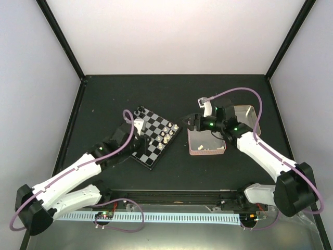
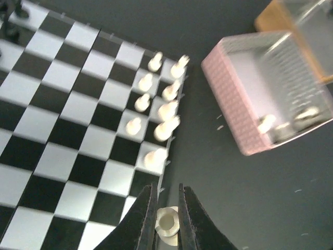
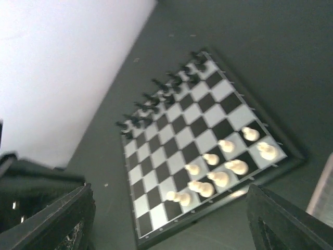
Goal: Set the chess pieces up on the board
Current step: Place the chess piece on the chessboard.
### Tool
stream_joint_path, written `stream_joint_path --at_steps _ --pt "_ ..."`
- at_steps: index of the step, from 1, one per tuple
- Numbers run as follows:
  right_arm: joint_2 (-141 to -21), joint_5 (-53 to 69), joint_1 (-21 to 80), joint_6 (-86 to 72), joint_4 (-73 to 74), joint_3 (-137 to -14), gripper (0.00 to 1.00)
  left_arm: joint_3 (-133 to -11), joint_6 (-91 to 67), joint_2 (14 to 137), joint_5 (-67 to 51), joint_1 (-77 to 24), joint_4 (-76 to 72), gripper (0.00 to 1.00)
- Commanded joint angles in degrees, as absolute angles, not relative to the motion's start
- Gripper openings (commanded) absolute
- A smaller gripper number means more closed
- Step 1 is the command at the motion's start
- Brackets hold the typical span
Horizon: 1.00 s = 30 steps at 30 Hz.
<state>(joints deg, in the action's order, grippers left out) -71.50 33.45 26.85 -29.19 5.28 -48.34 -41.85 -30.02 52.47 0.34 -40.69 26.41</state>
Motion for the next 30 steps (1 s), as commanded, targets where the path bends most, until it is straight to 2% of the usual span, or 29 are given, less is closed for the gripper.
stream_joint_path --at_steps 1,8,16,30 --pt "-74.6 22.3 26.1 -32.4 11.5 -50.2 0.8 -37.1 -31.7 53.9 13.4 -45.7 25.2 0.02" --pt "-77.0 22.7 25.6 -34.7 11.5 -49.5 0.79 -31.6 -36.7 61.1 19.9 -53.8 21.2 0.02" --pt "-76.5 22.2 25.5 -34.8 12.1 -49.8 0.79 -26.7 -37.4 63.2 24.3 -54.9 15.2 0.02" --pt "-77.5 22.1 25.4 -34.8 12.2 -49.6 0.79 -23.3 -36.9 65.0 19.5 -54.9 9.6 0.02"
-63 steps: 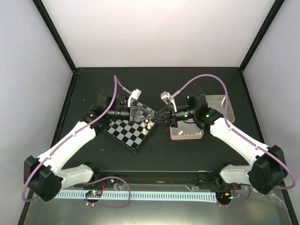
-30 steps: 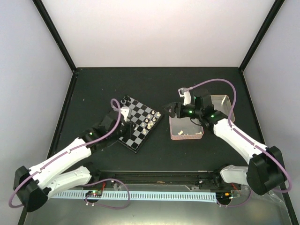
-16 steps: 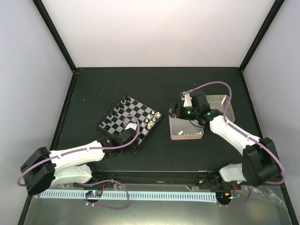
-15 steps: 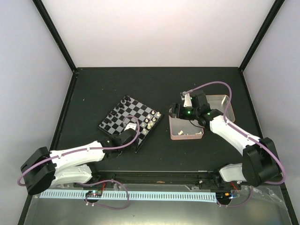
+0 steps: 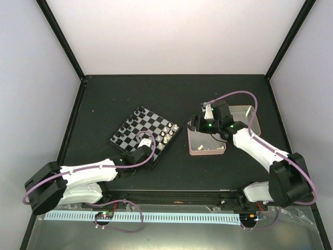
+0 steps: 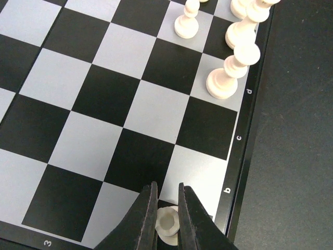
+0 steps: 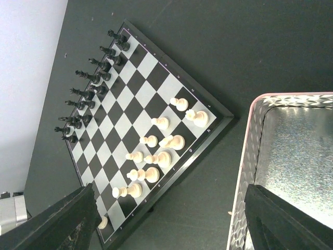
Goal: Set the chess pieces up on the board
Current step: Place the chess piece on the chessboard.
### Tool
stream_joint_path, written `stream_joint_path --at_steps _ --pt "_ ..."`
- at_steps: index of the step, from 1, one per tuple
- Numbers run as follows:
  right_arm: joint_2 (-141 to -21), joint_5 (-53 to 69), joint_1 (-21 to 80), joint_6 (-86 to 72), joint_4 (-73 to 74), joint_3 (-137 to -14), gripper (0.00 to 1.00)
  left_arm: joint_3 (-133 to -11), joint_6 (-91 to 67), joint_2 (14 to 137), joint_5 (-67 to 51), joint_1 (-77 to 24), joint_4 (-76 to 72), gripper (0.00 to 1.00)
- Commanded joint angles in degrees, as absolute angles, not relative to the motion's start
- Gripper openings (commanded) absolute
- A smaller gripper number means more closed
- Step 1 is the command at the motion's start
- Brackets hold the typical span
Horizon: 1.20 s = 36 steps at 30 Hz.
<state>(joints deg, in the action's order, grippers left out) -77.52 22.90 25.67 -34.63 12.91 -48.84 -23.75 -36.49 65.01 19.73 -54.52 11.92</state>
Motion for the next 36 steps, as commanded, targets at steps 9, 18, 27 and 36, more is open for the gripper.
stream_joint_path --at_steps 9,18,27,36 --pt "-77.9 22.4 25.4 -34.9 11.5 -48.9 0.78 -22.9 -37.9 65.8 19.5 -55.0 9.8 0.1" --pt "-78.2 22.6 25.4 -35.2 10.3 -48.0 0.78 -22.6 -38.7 65.1 19.1 -55.1 11.9 0.13" --pt "-78.5 22.9 25.4 -35.5 9.5 -47.5 0.78 -21.6 -39.0 61.9 18.5 -55.5 13.2 0.15" --pt "-78.8 23.5 25.4 -35.6 9.2 -47.6 0.78 -22.4 -38.8 64.2 19.3 -55.5 12.1 0.26"
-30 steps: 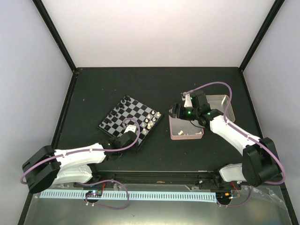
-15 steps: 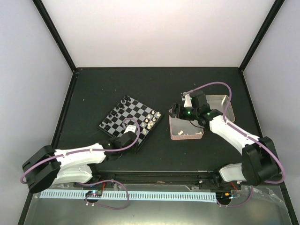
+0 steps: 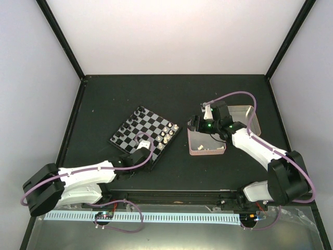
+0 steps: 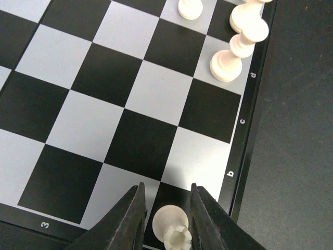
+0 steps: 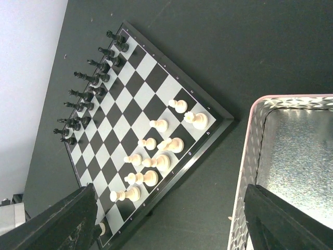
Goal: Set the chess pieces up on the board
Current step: Place the chess piece on the chessboard.
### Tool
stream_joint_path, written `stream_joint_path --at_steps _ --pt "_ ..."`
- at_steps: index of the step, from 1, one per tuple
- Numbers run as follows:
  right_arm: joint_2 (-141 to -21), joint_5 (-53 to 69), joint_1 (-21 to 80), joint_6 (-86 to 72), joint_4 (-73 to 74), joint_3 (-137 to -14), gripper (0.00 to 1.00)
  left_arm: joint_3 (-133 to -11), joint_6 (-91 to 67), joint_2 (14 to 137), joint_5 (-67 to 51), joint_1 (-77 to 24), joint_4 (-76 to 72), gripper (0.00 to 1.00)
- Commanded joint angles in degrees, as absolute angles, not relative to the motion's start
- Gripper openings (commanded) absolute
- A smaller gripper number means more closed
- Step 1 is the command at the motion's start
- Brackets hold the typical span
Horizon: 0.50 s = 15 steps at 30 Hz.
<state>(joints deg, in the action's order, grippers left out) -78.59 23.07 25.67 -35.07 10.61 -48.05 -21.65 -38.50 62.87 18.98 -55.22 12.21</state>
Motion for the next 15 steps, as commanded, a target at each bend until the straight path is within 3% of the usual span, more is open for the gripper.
stream_joint_path --at_steps 1,9,15 --pt "-78.8 23.5 25.4 -35.6 9.3 -47.6 0.78 -22.6 -38.8 64.4 19.3 -55.5 12.2 0.28" --pt "-77.9 23.3 25.4 -36.1 9.9 -47.6 0.78 -24.3 -38.2 62.9 17.8 -55.5 13.3 0.31" --pt "-75.5 18.2 25.3 -34.3 14.8 -49.3 0.78 -28.8 -37.9 59.1 20.3 -55.2 18.3 0.48"
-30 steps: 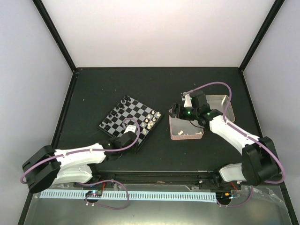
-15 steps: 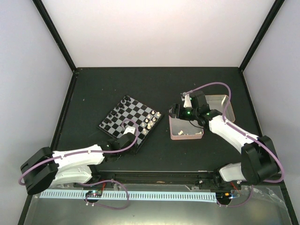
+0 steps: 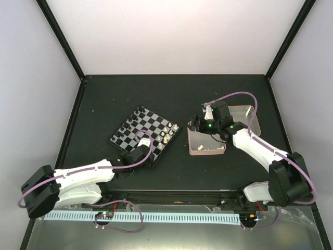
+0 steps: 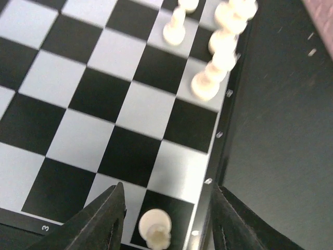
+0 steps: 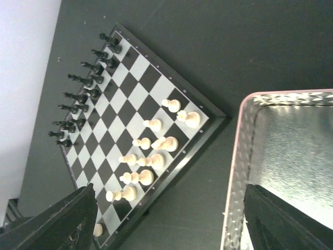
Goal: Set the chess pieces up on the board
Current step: Place the chess piece on the chessboard.
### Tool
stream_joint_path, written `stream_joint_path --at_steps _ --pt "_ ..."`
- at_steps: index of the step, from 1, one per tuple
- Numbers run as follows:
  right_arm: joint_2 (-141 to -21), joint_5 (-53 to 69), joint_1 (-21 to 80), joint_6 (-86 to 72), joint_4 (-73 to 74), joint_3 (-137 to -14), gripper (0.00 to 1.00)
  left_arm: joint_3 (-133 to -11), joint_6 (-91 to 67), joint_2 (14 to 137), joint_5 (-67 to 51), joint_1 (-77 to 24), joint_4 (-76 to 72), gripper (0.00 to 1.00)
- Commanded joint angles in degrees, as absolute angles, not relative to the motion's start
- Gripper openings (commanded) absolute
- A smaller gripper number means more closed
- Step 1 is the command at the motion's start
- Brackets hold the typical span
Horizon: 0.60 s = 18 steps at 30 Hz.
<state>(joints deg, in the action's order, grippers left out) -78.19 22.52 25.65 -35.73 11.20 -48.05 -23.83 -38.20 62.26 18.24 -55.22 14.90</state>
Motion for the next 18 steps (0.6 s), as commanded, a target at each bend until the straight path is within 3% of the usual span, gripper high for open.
stream_joint_path --at_steps 1,9,15,18 --pt "-75.2 16.6 25.3 -33.0 16.4 -49.9 0.78 -29.8 -37.6 58.3 20.8 -55.1 19.0 0.51" --pt "-79.3 0.1 25.3 -13.9 31.1 -57.3 0.7 -34.0 -32.8 51.9 18.2 -51.6 18.9 0.68" --pt "-89.3 -1.5 25.3 -1.5 38.9 -65.9 0.7 -37.3 -29.2 50.9 10.0 -47.0 18.8 0.71" --pt "-93.7 -1.9 25.3 1.3 40.1 -69.5 0.76 -38.6 -27.7 51.4 6.6 -44.8 19.3 0.72"
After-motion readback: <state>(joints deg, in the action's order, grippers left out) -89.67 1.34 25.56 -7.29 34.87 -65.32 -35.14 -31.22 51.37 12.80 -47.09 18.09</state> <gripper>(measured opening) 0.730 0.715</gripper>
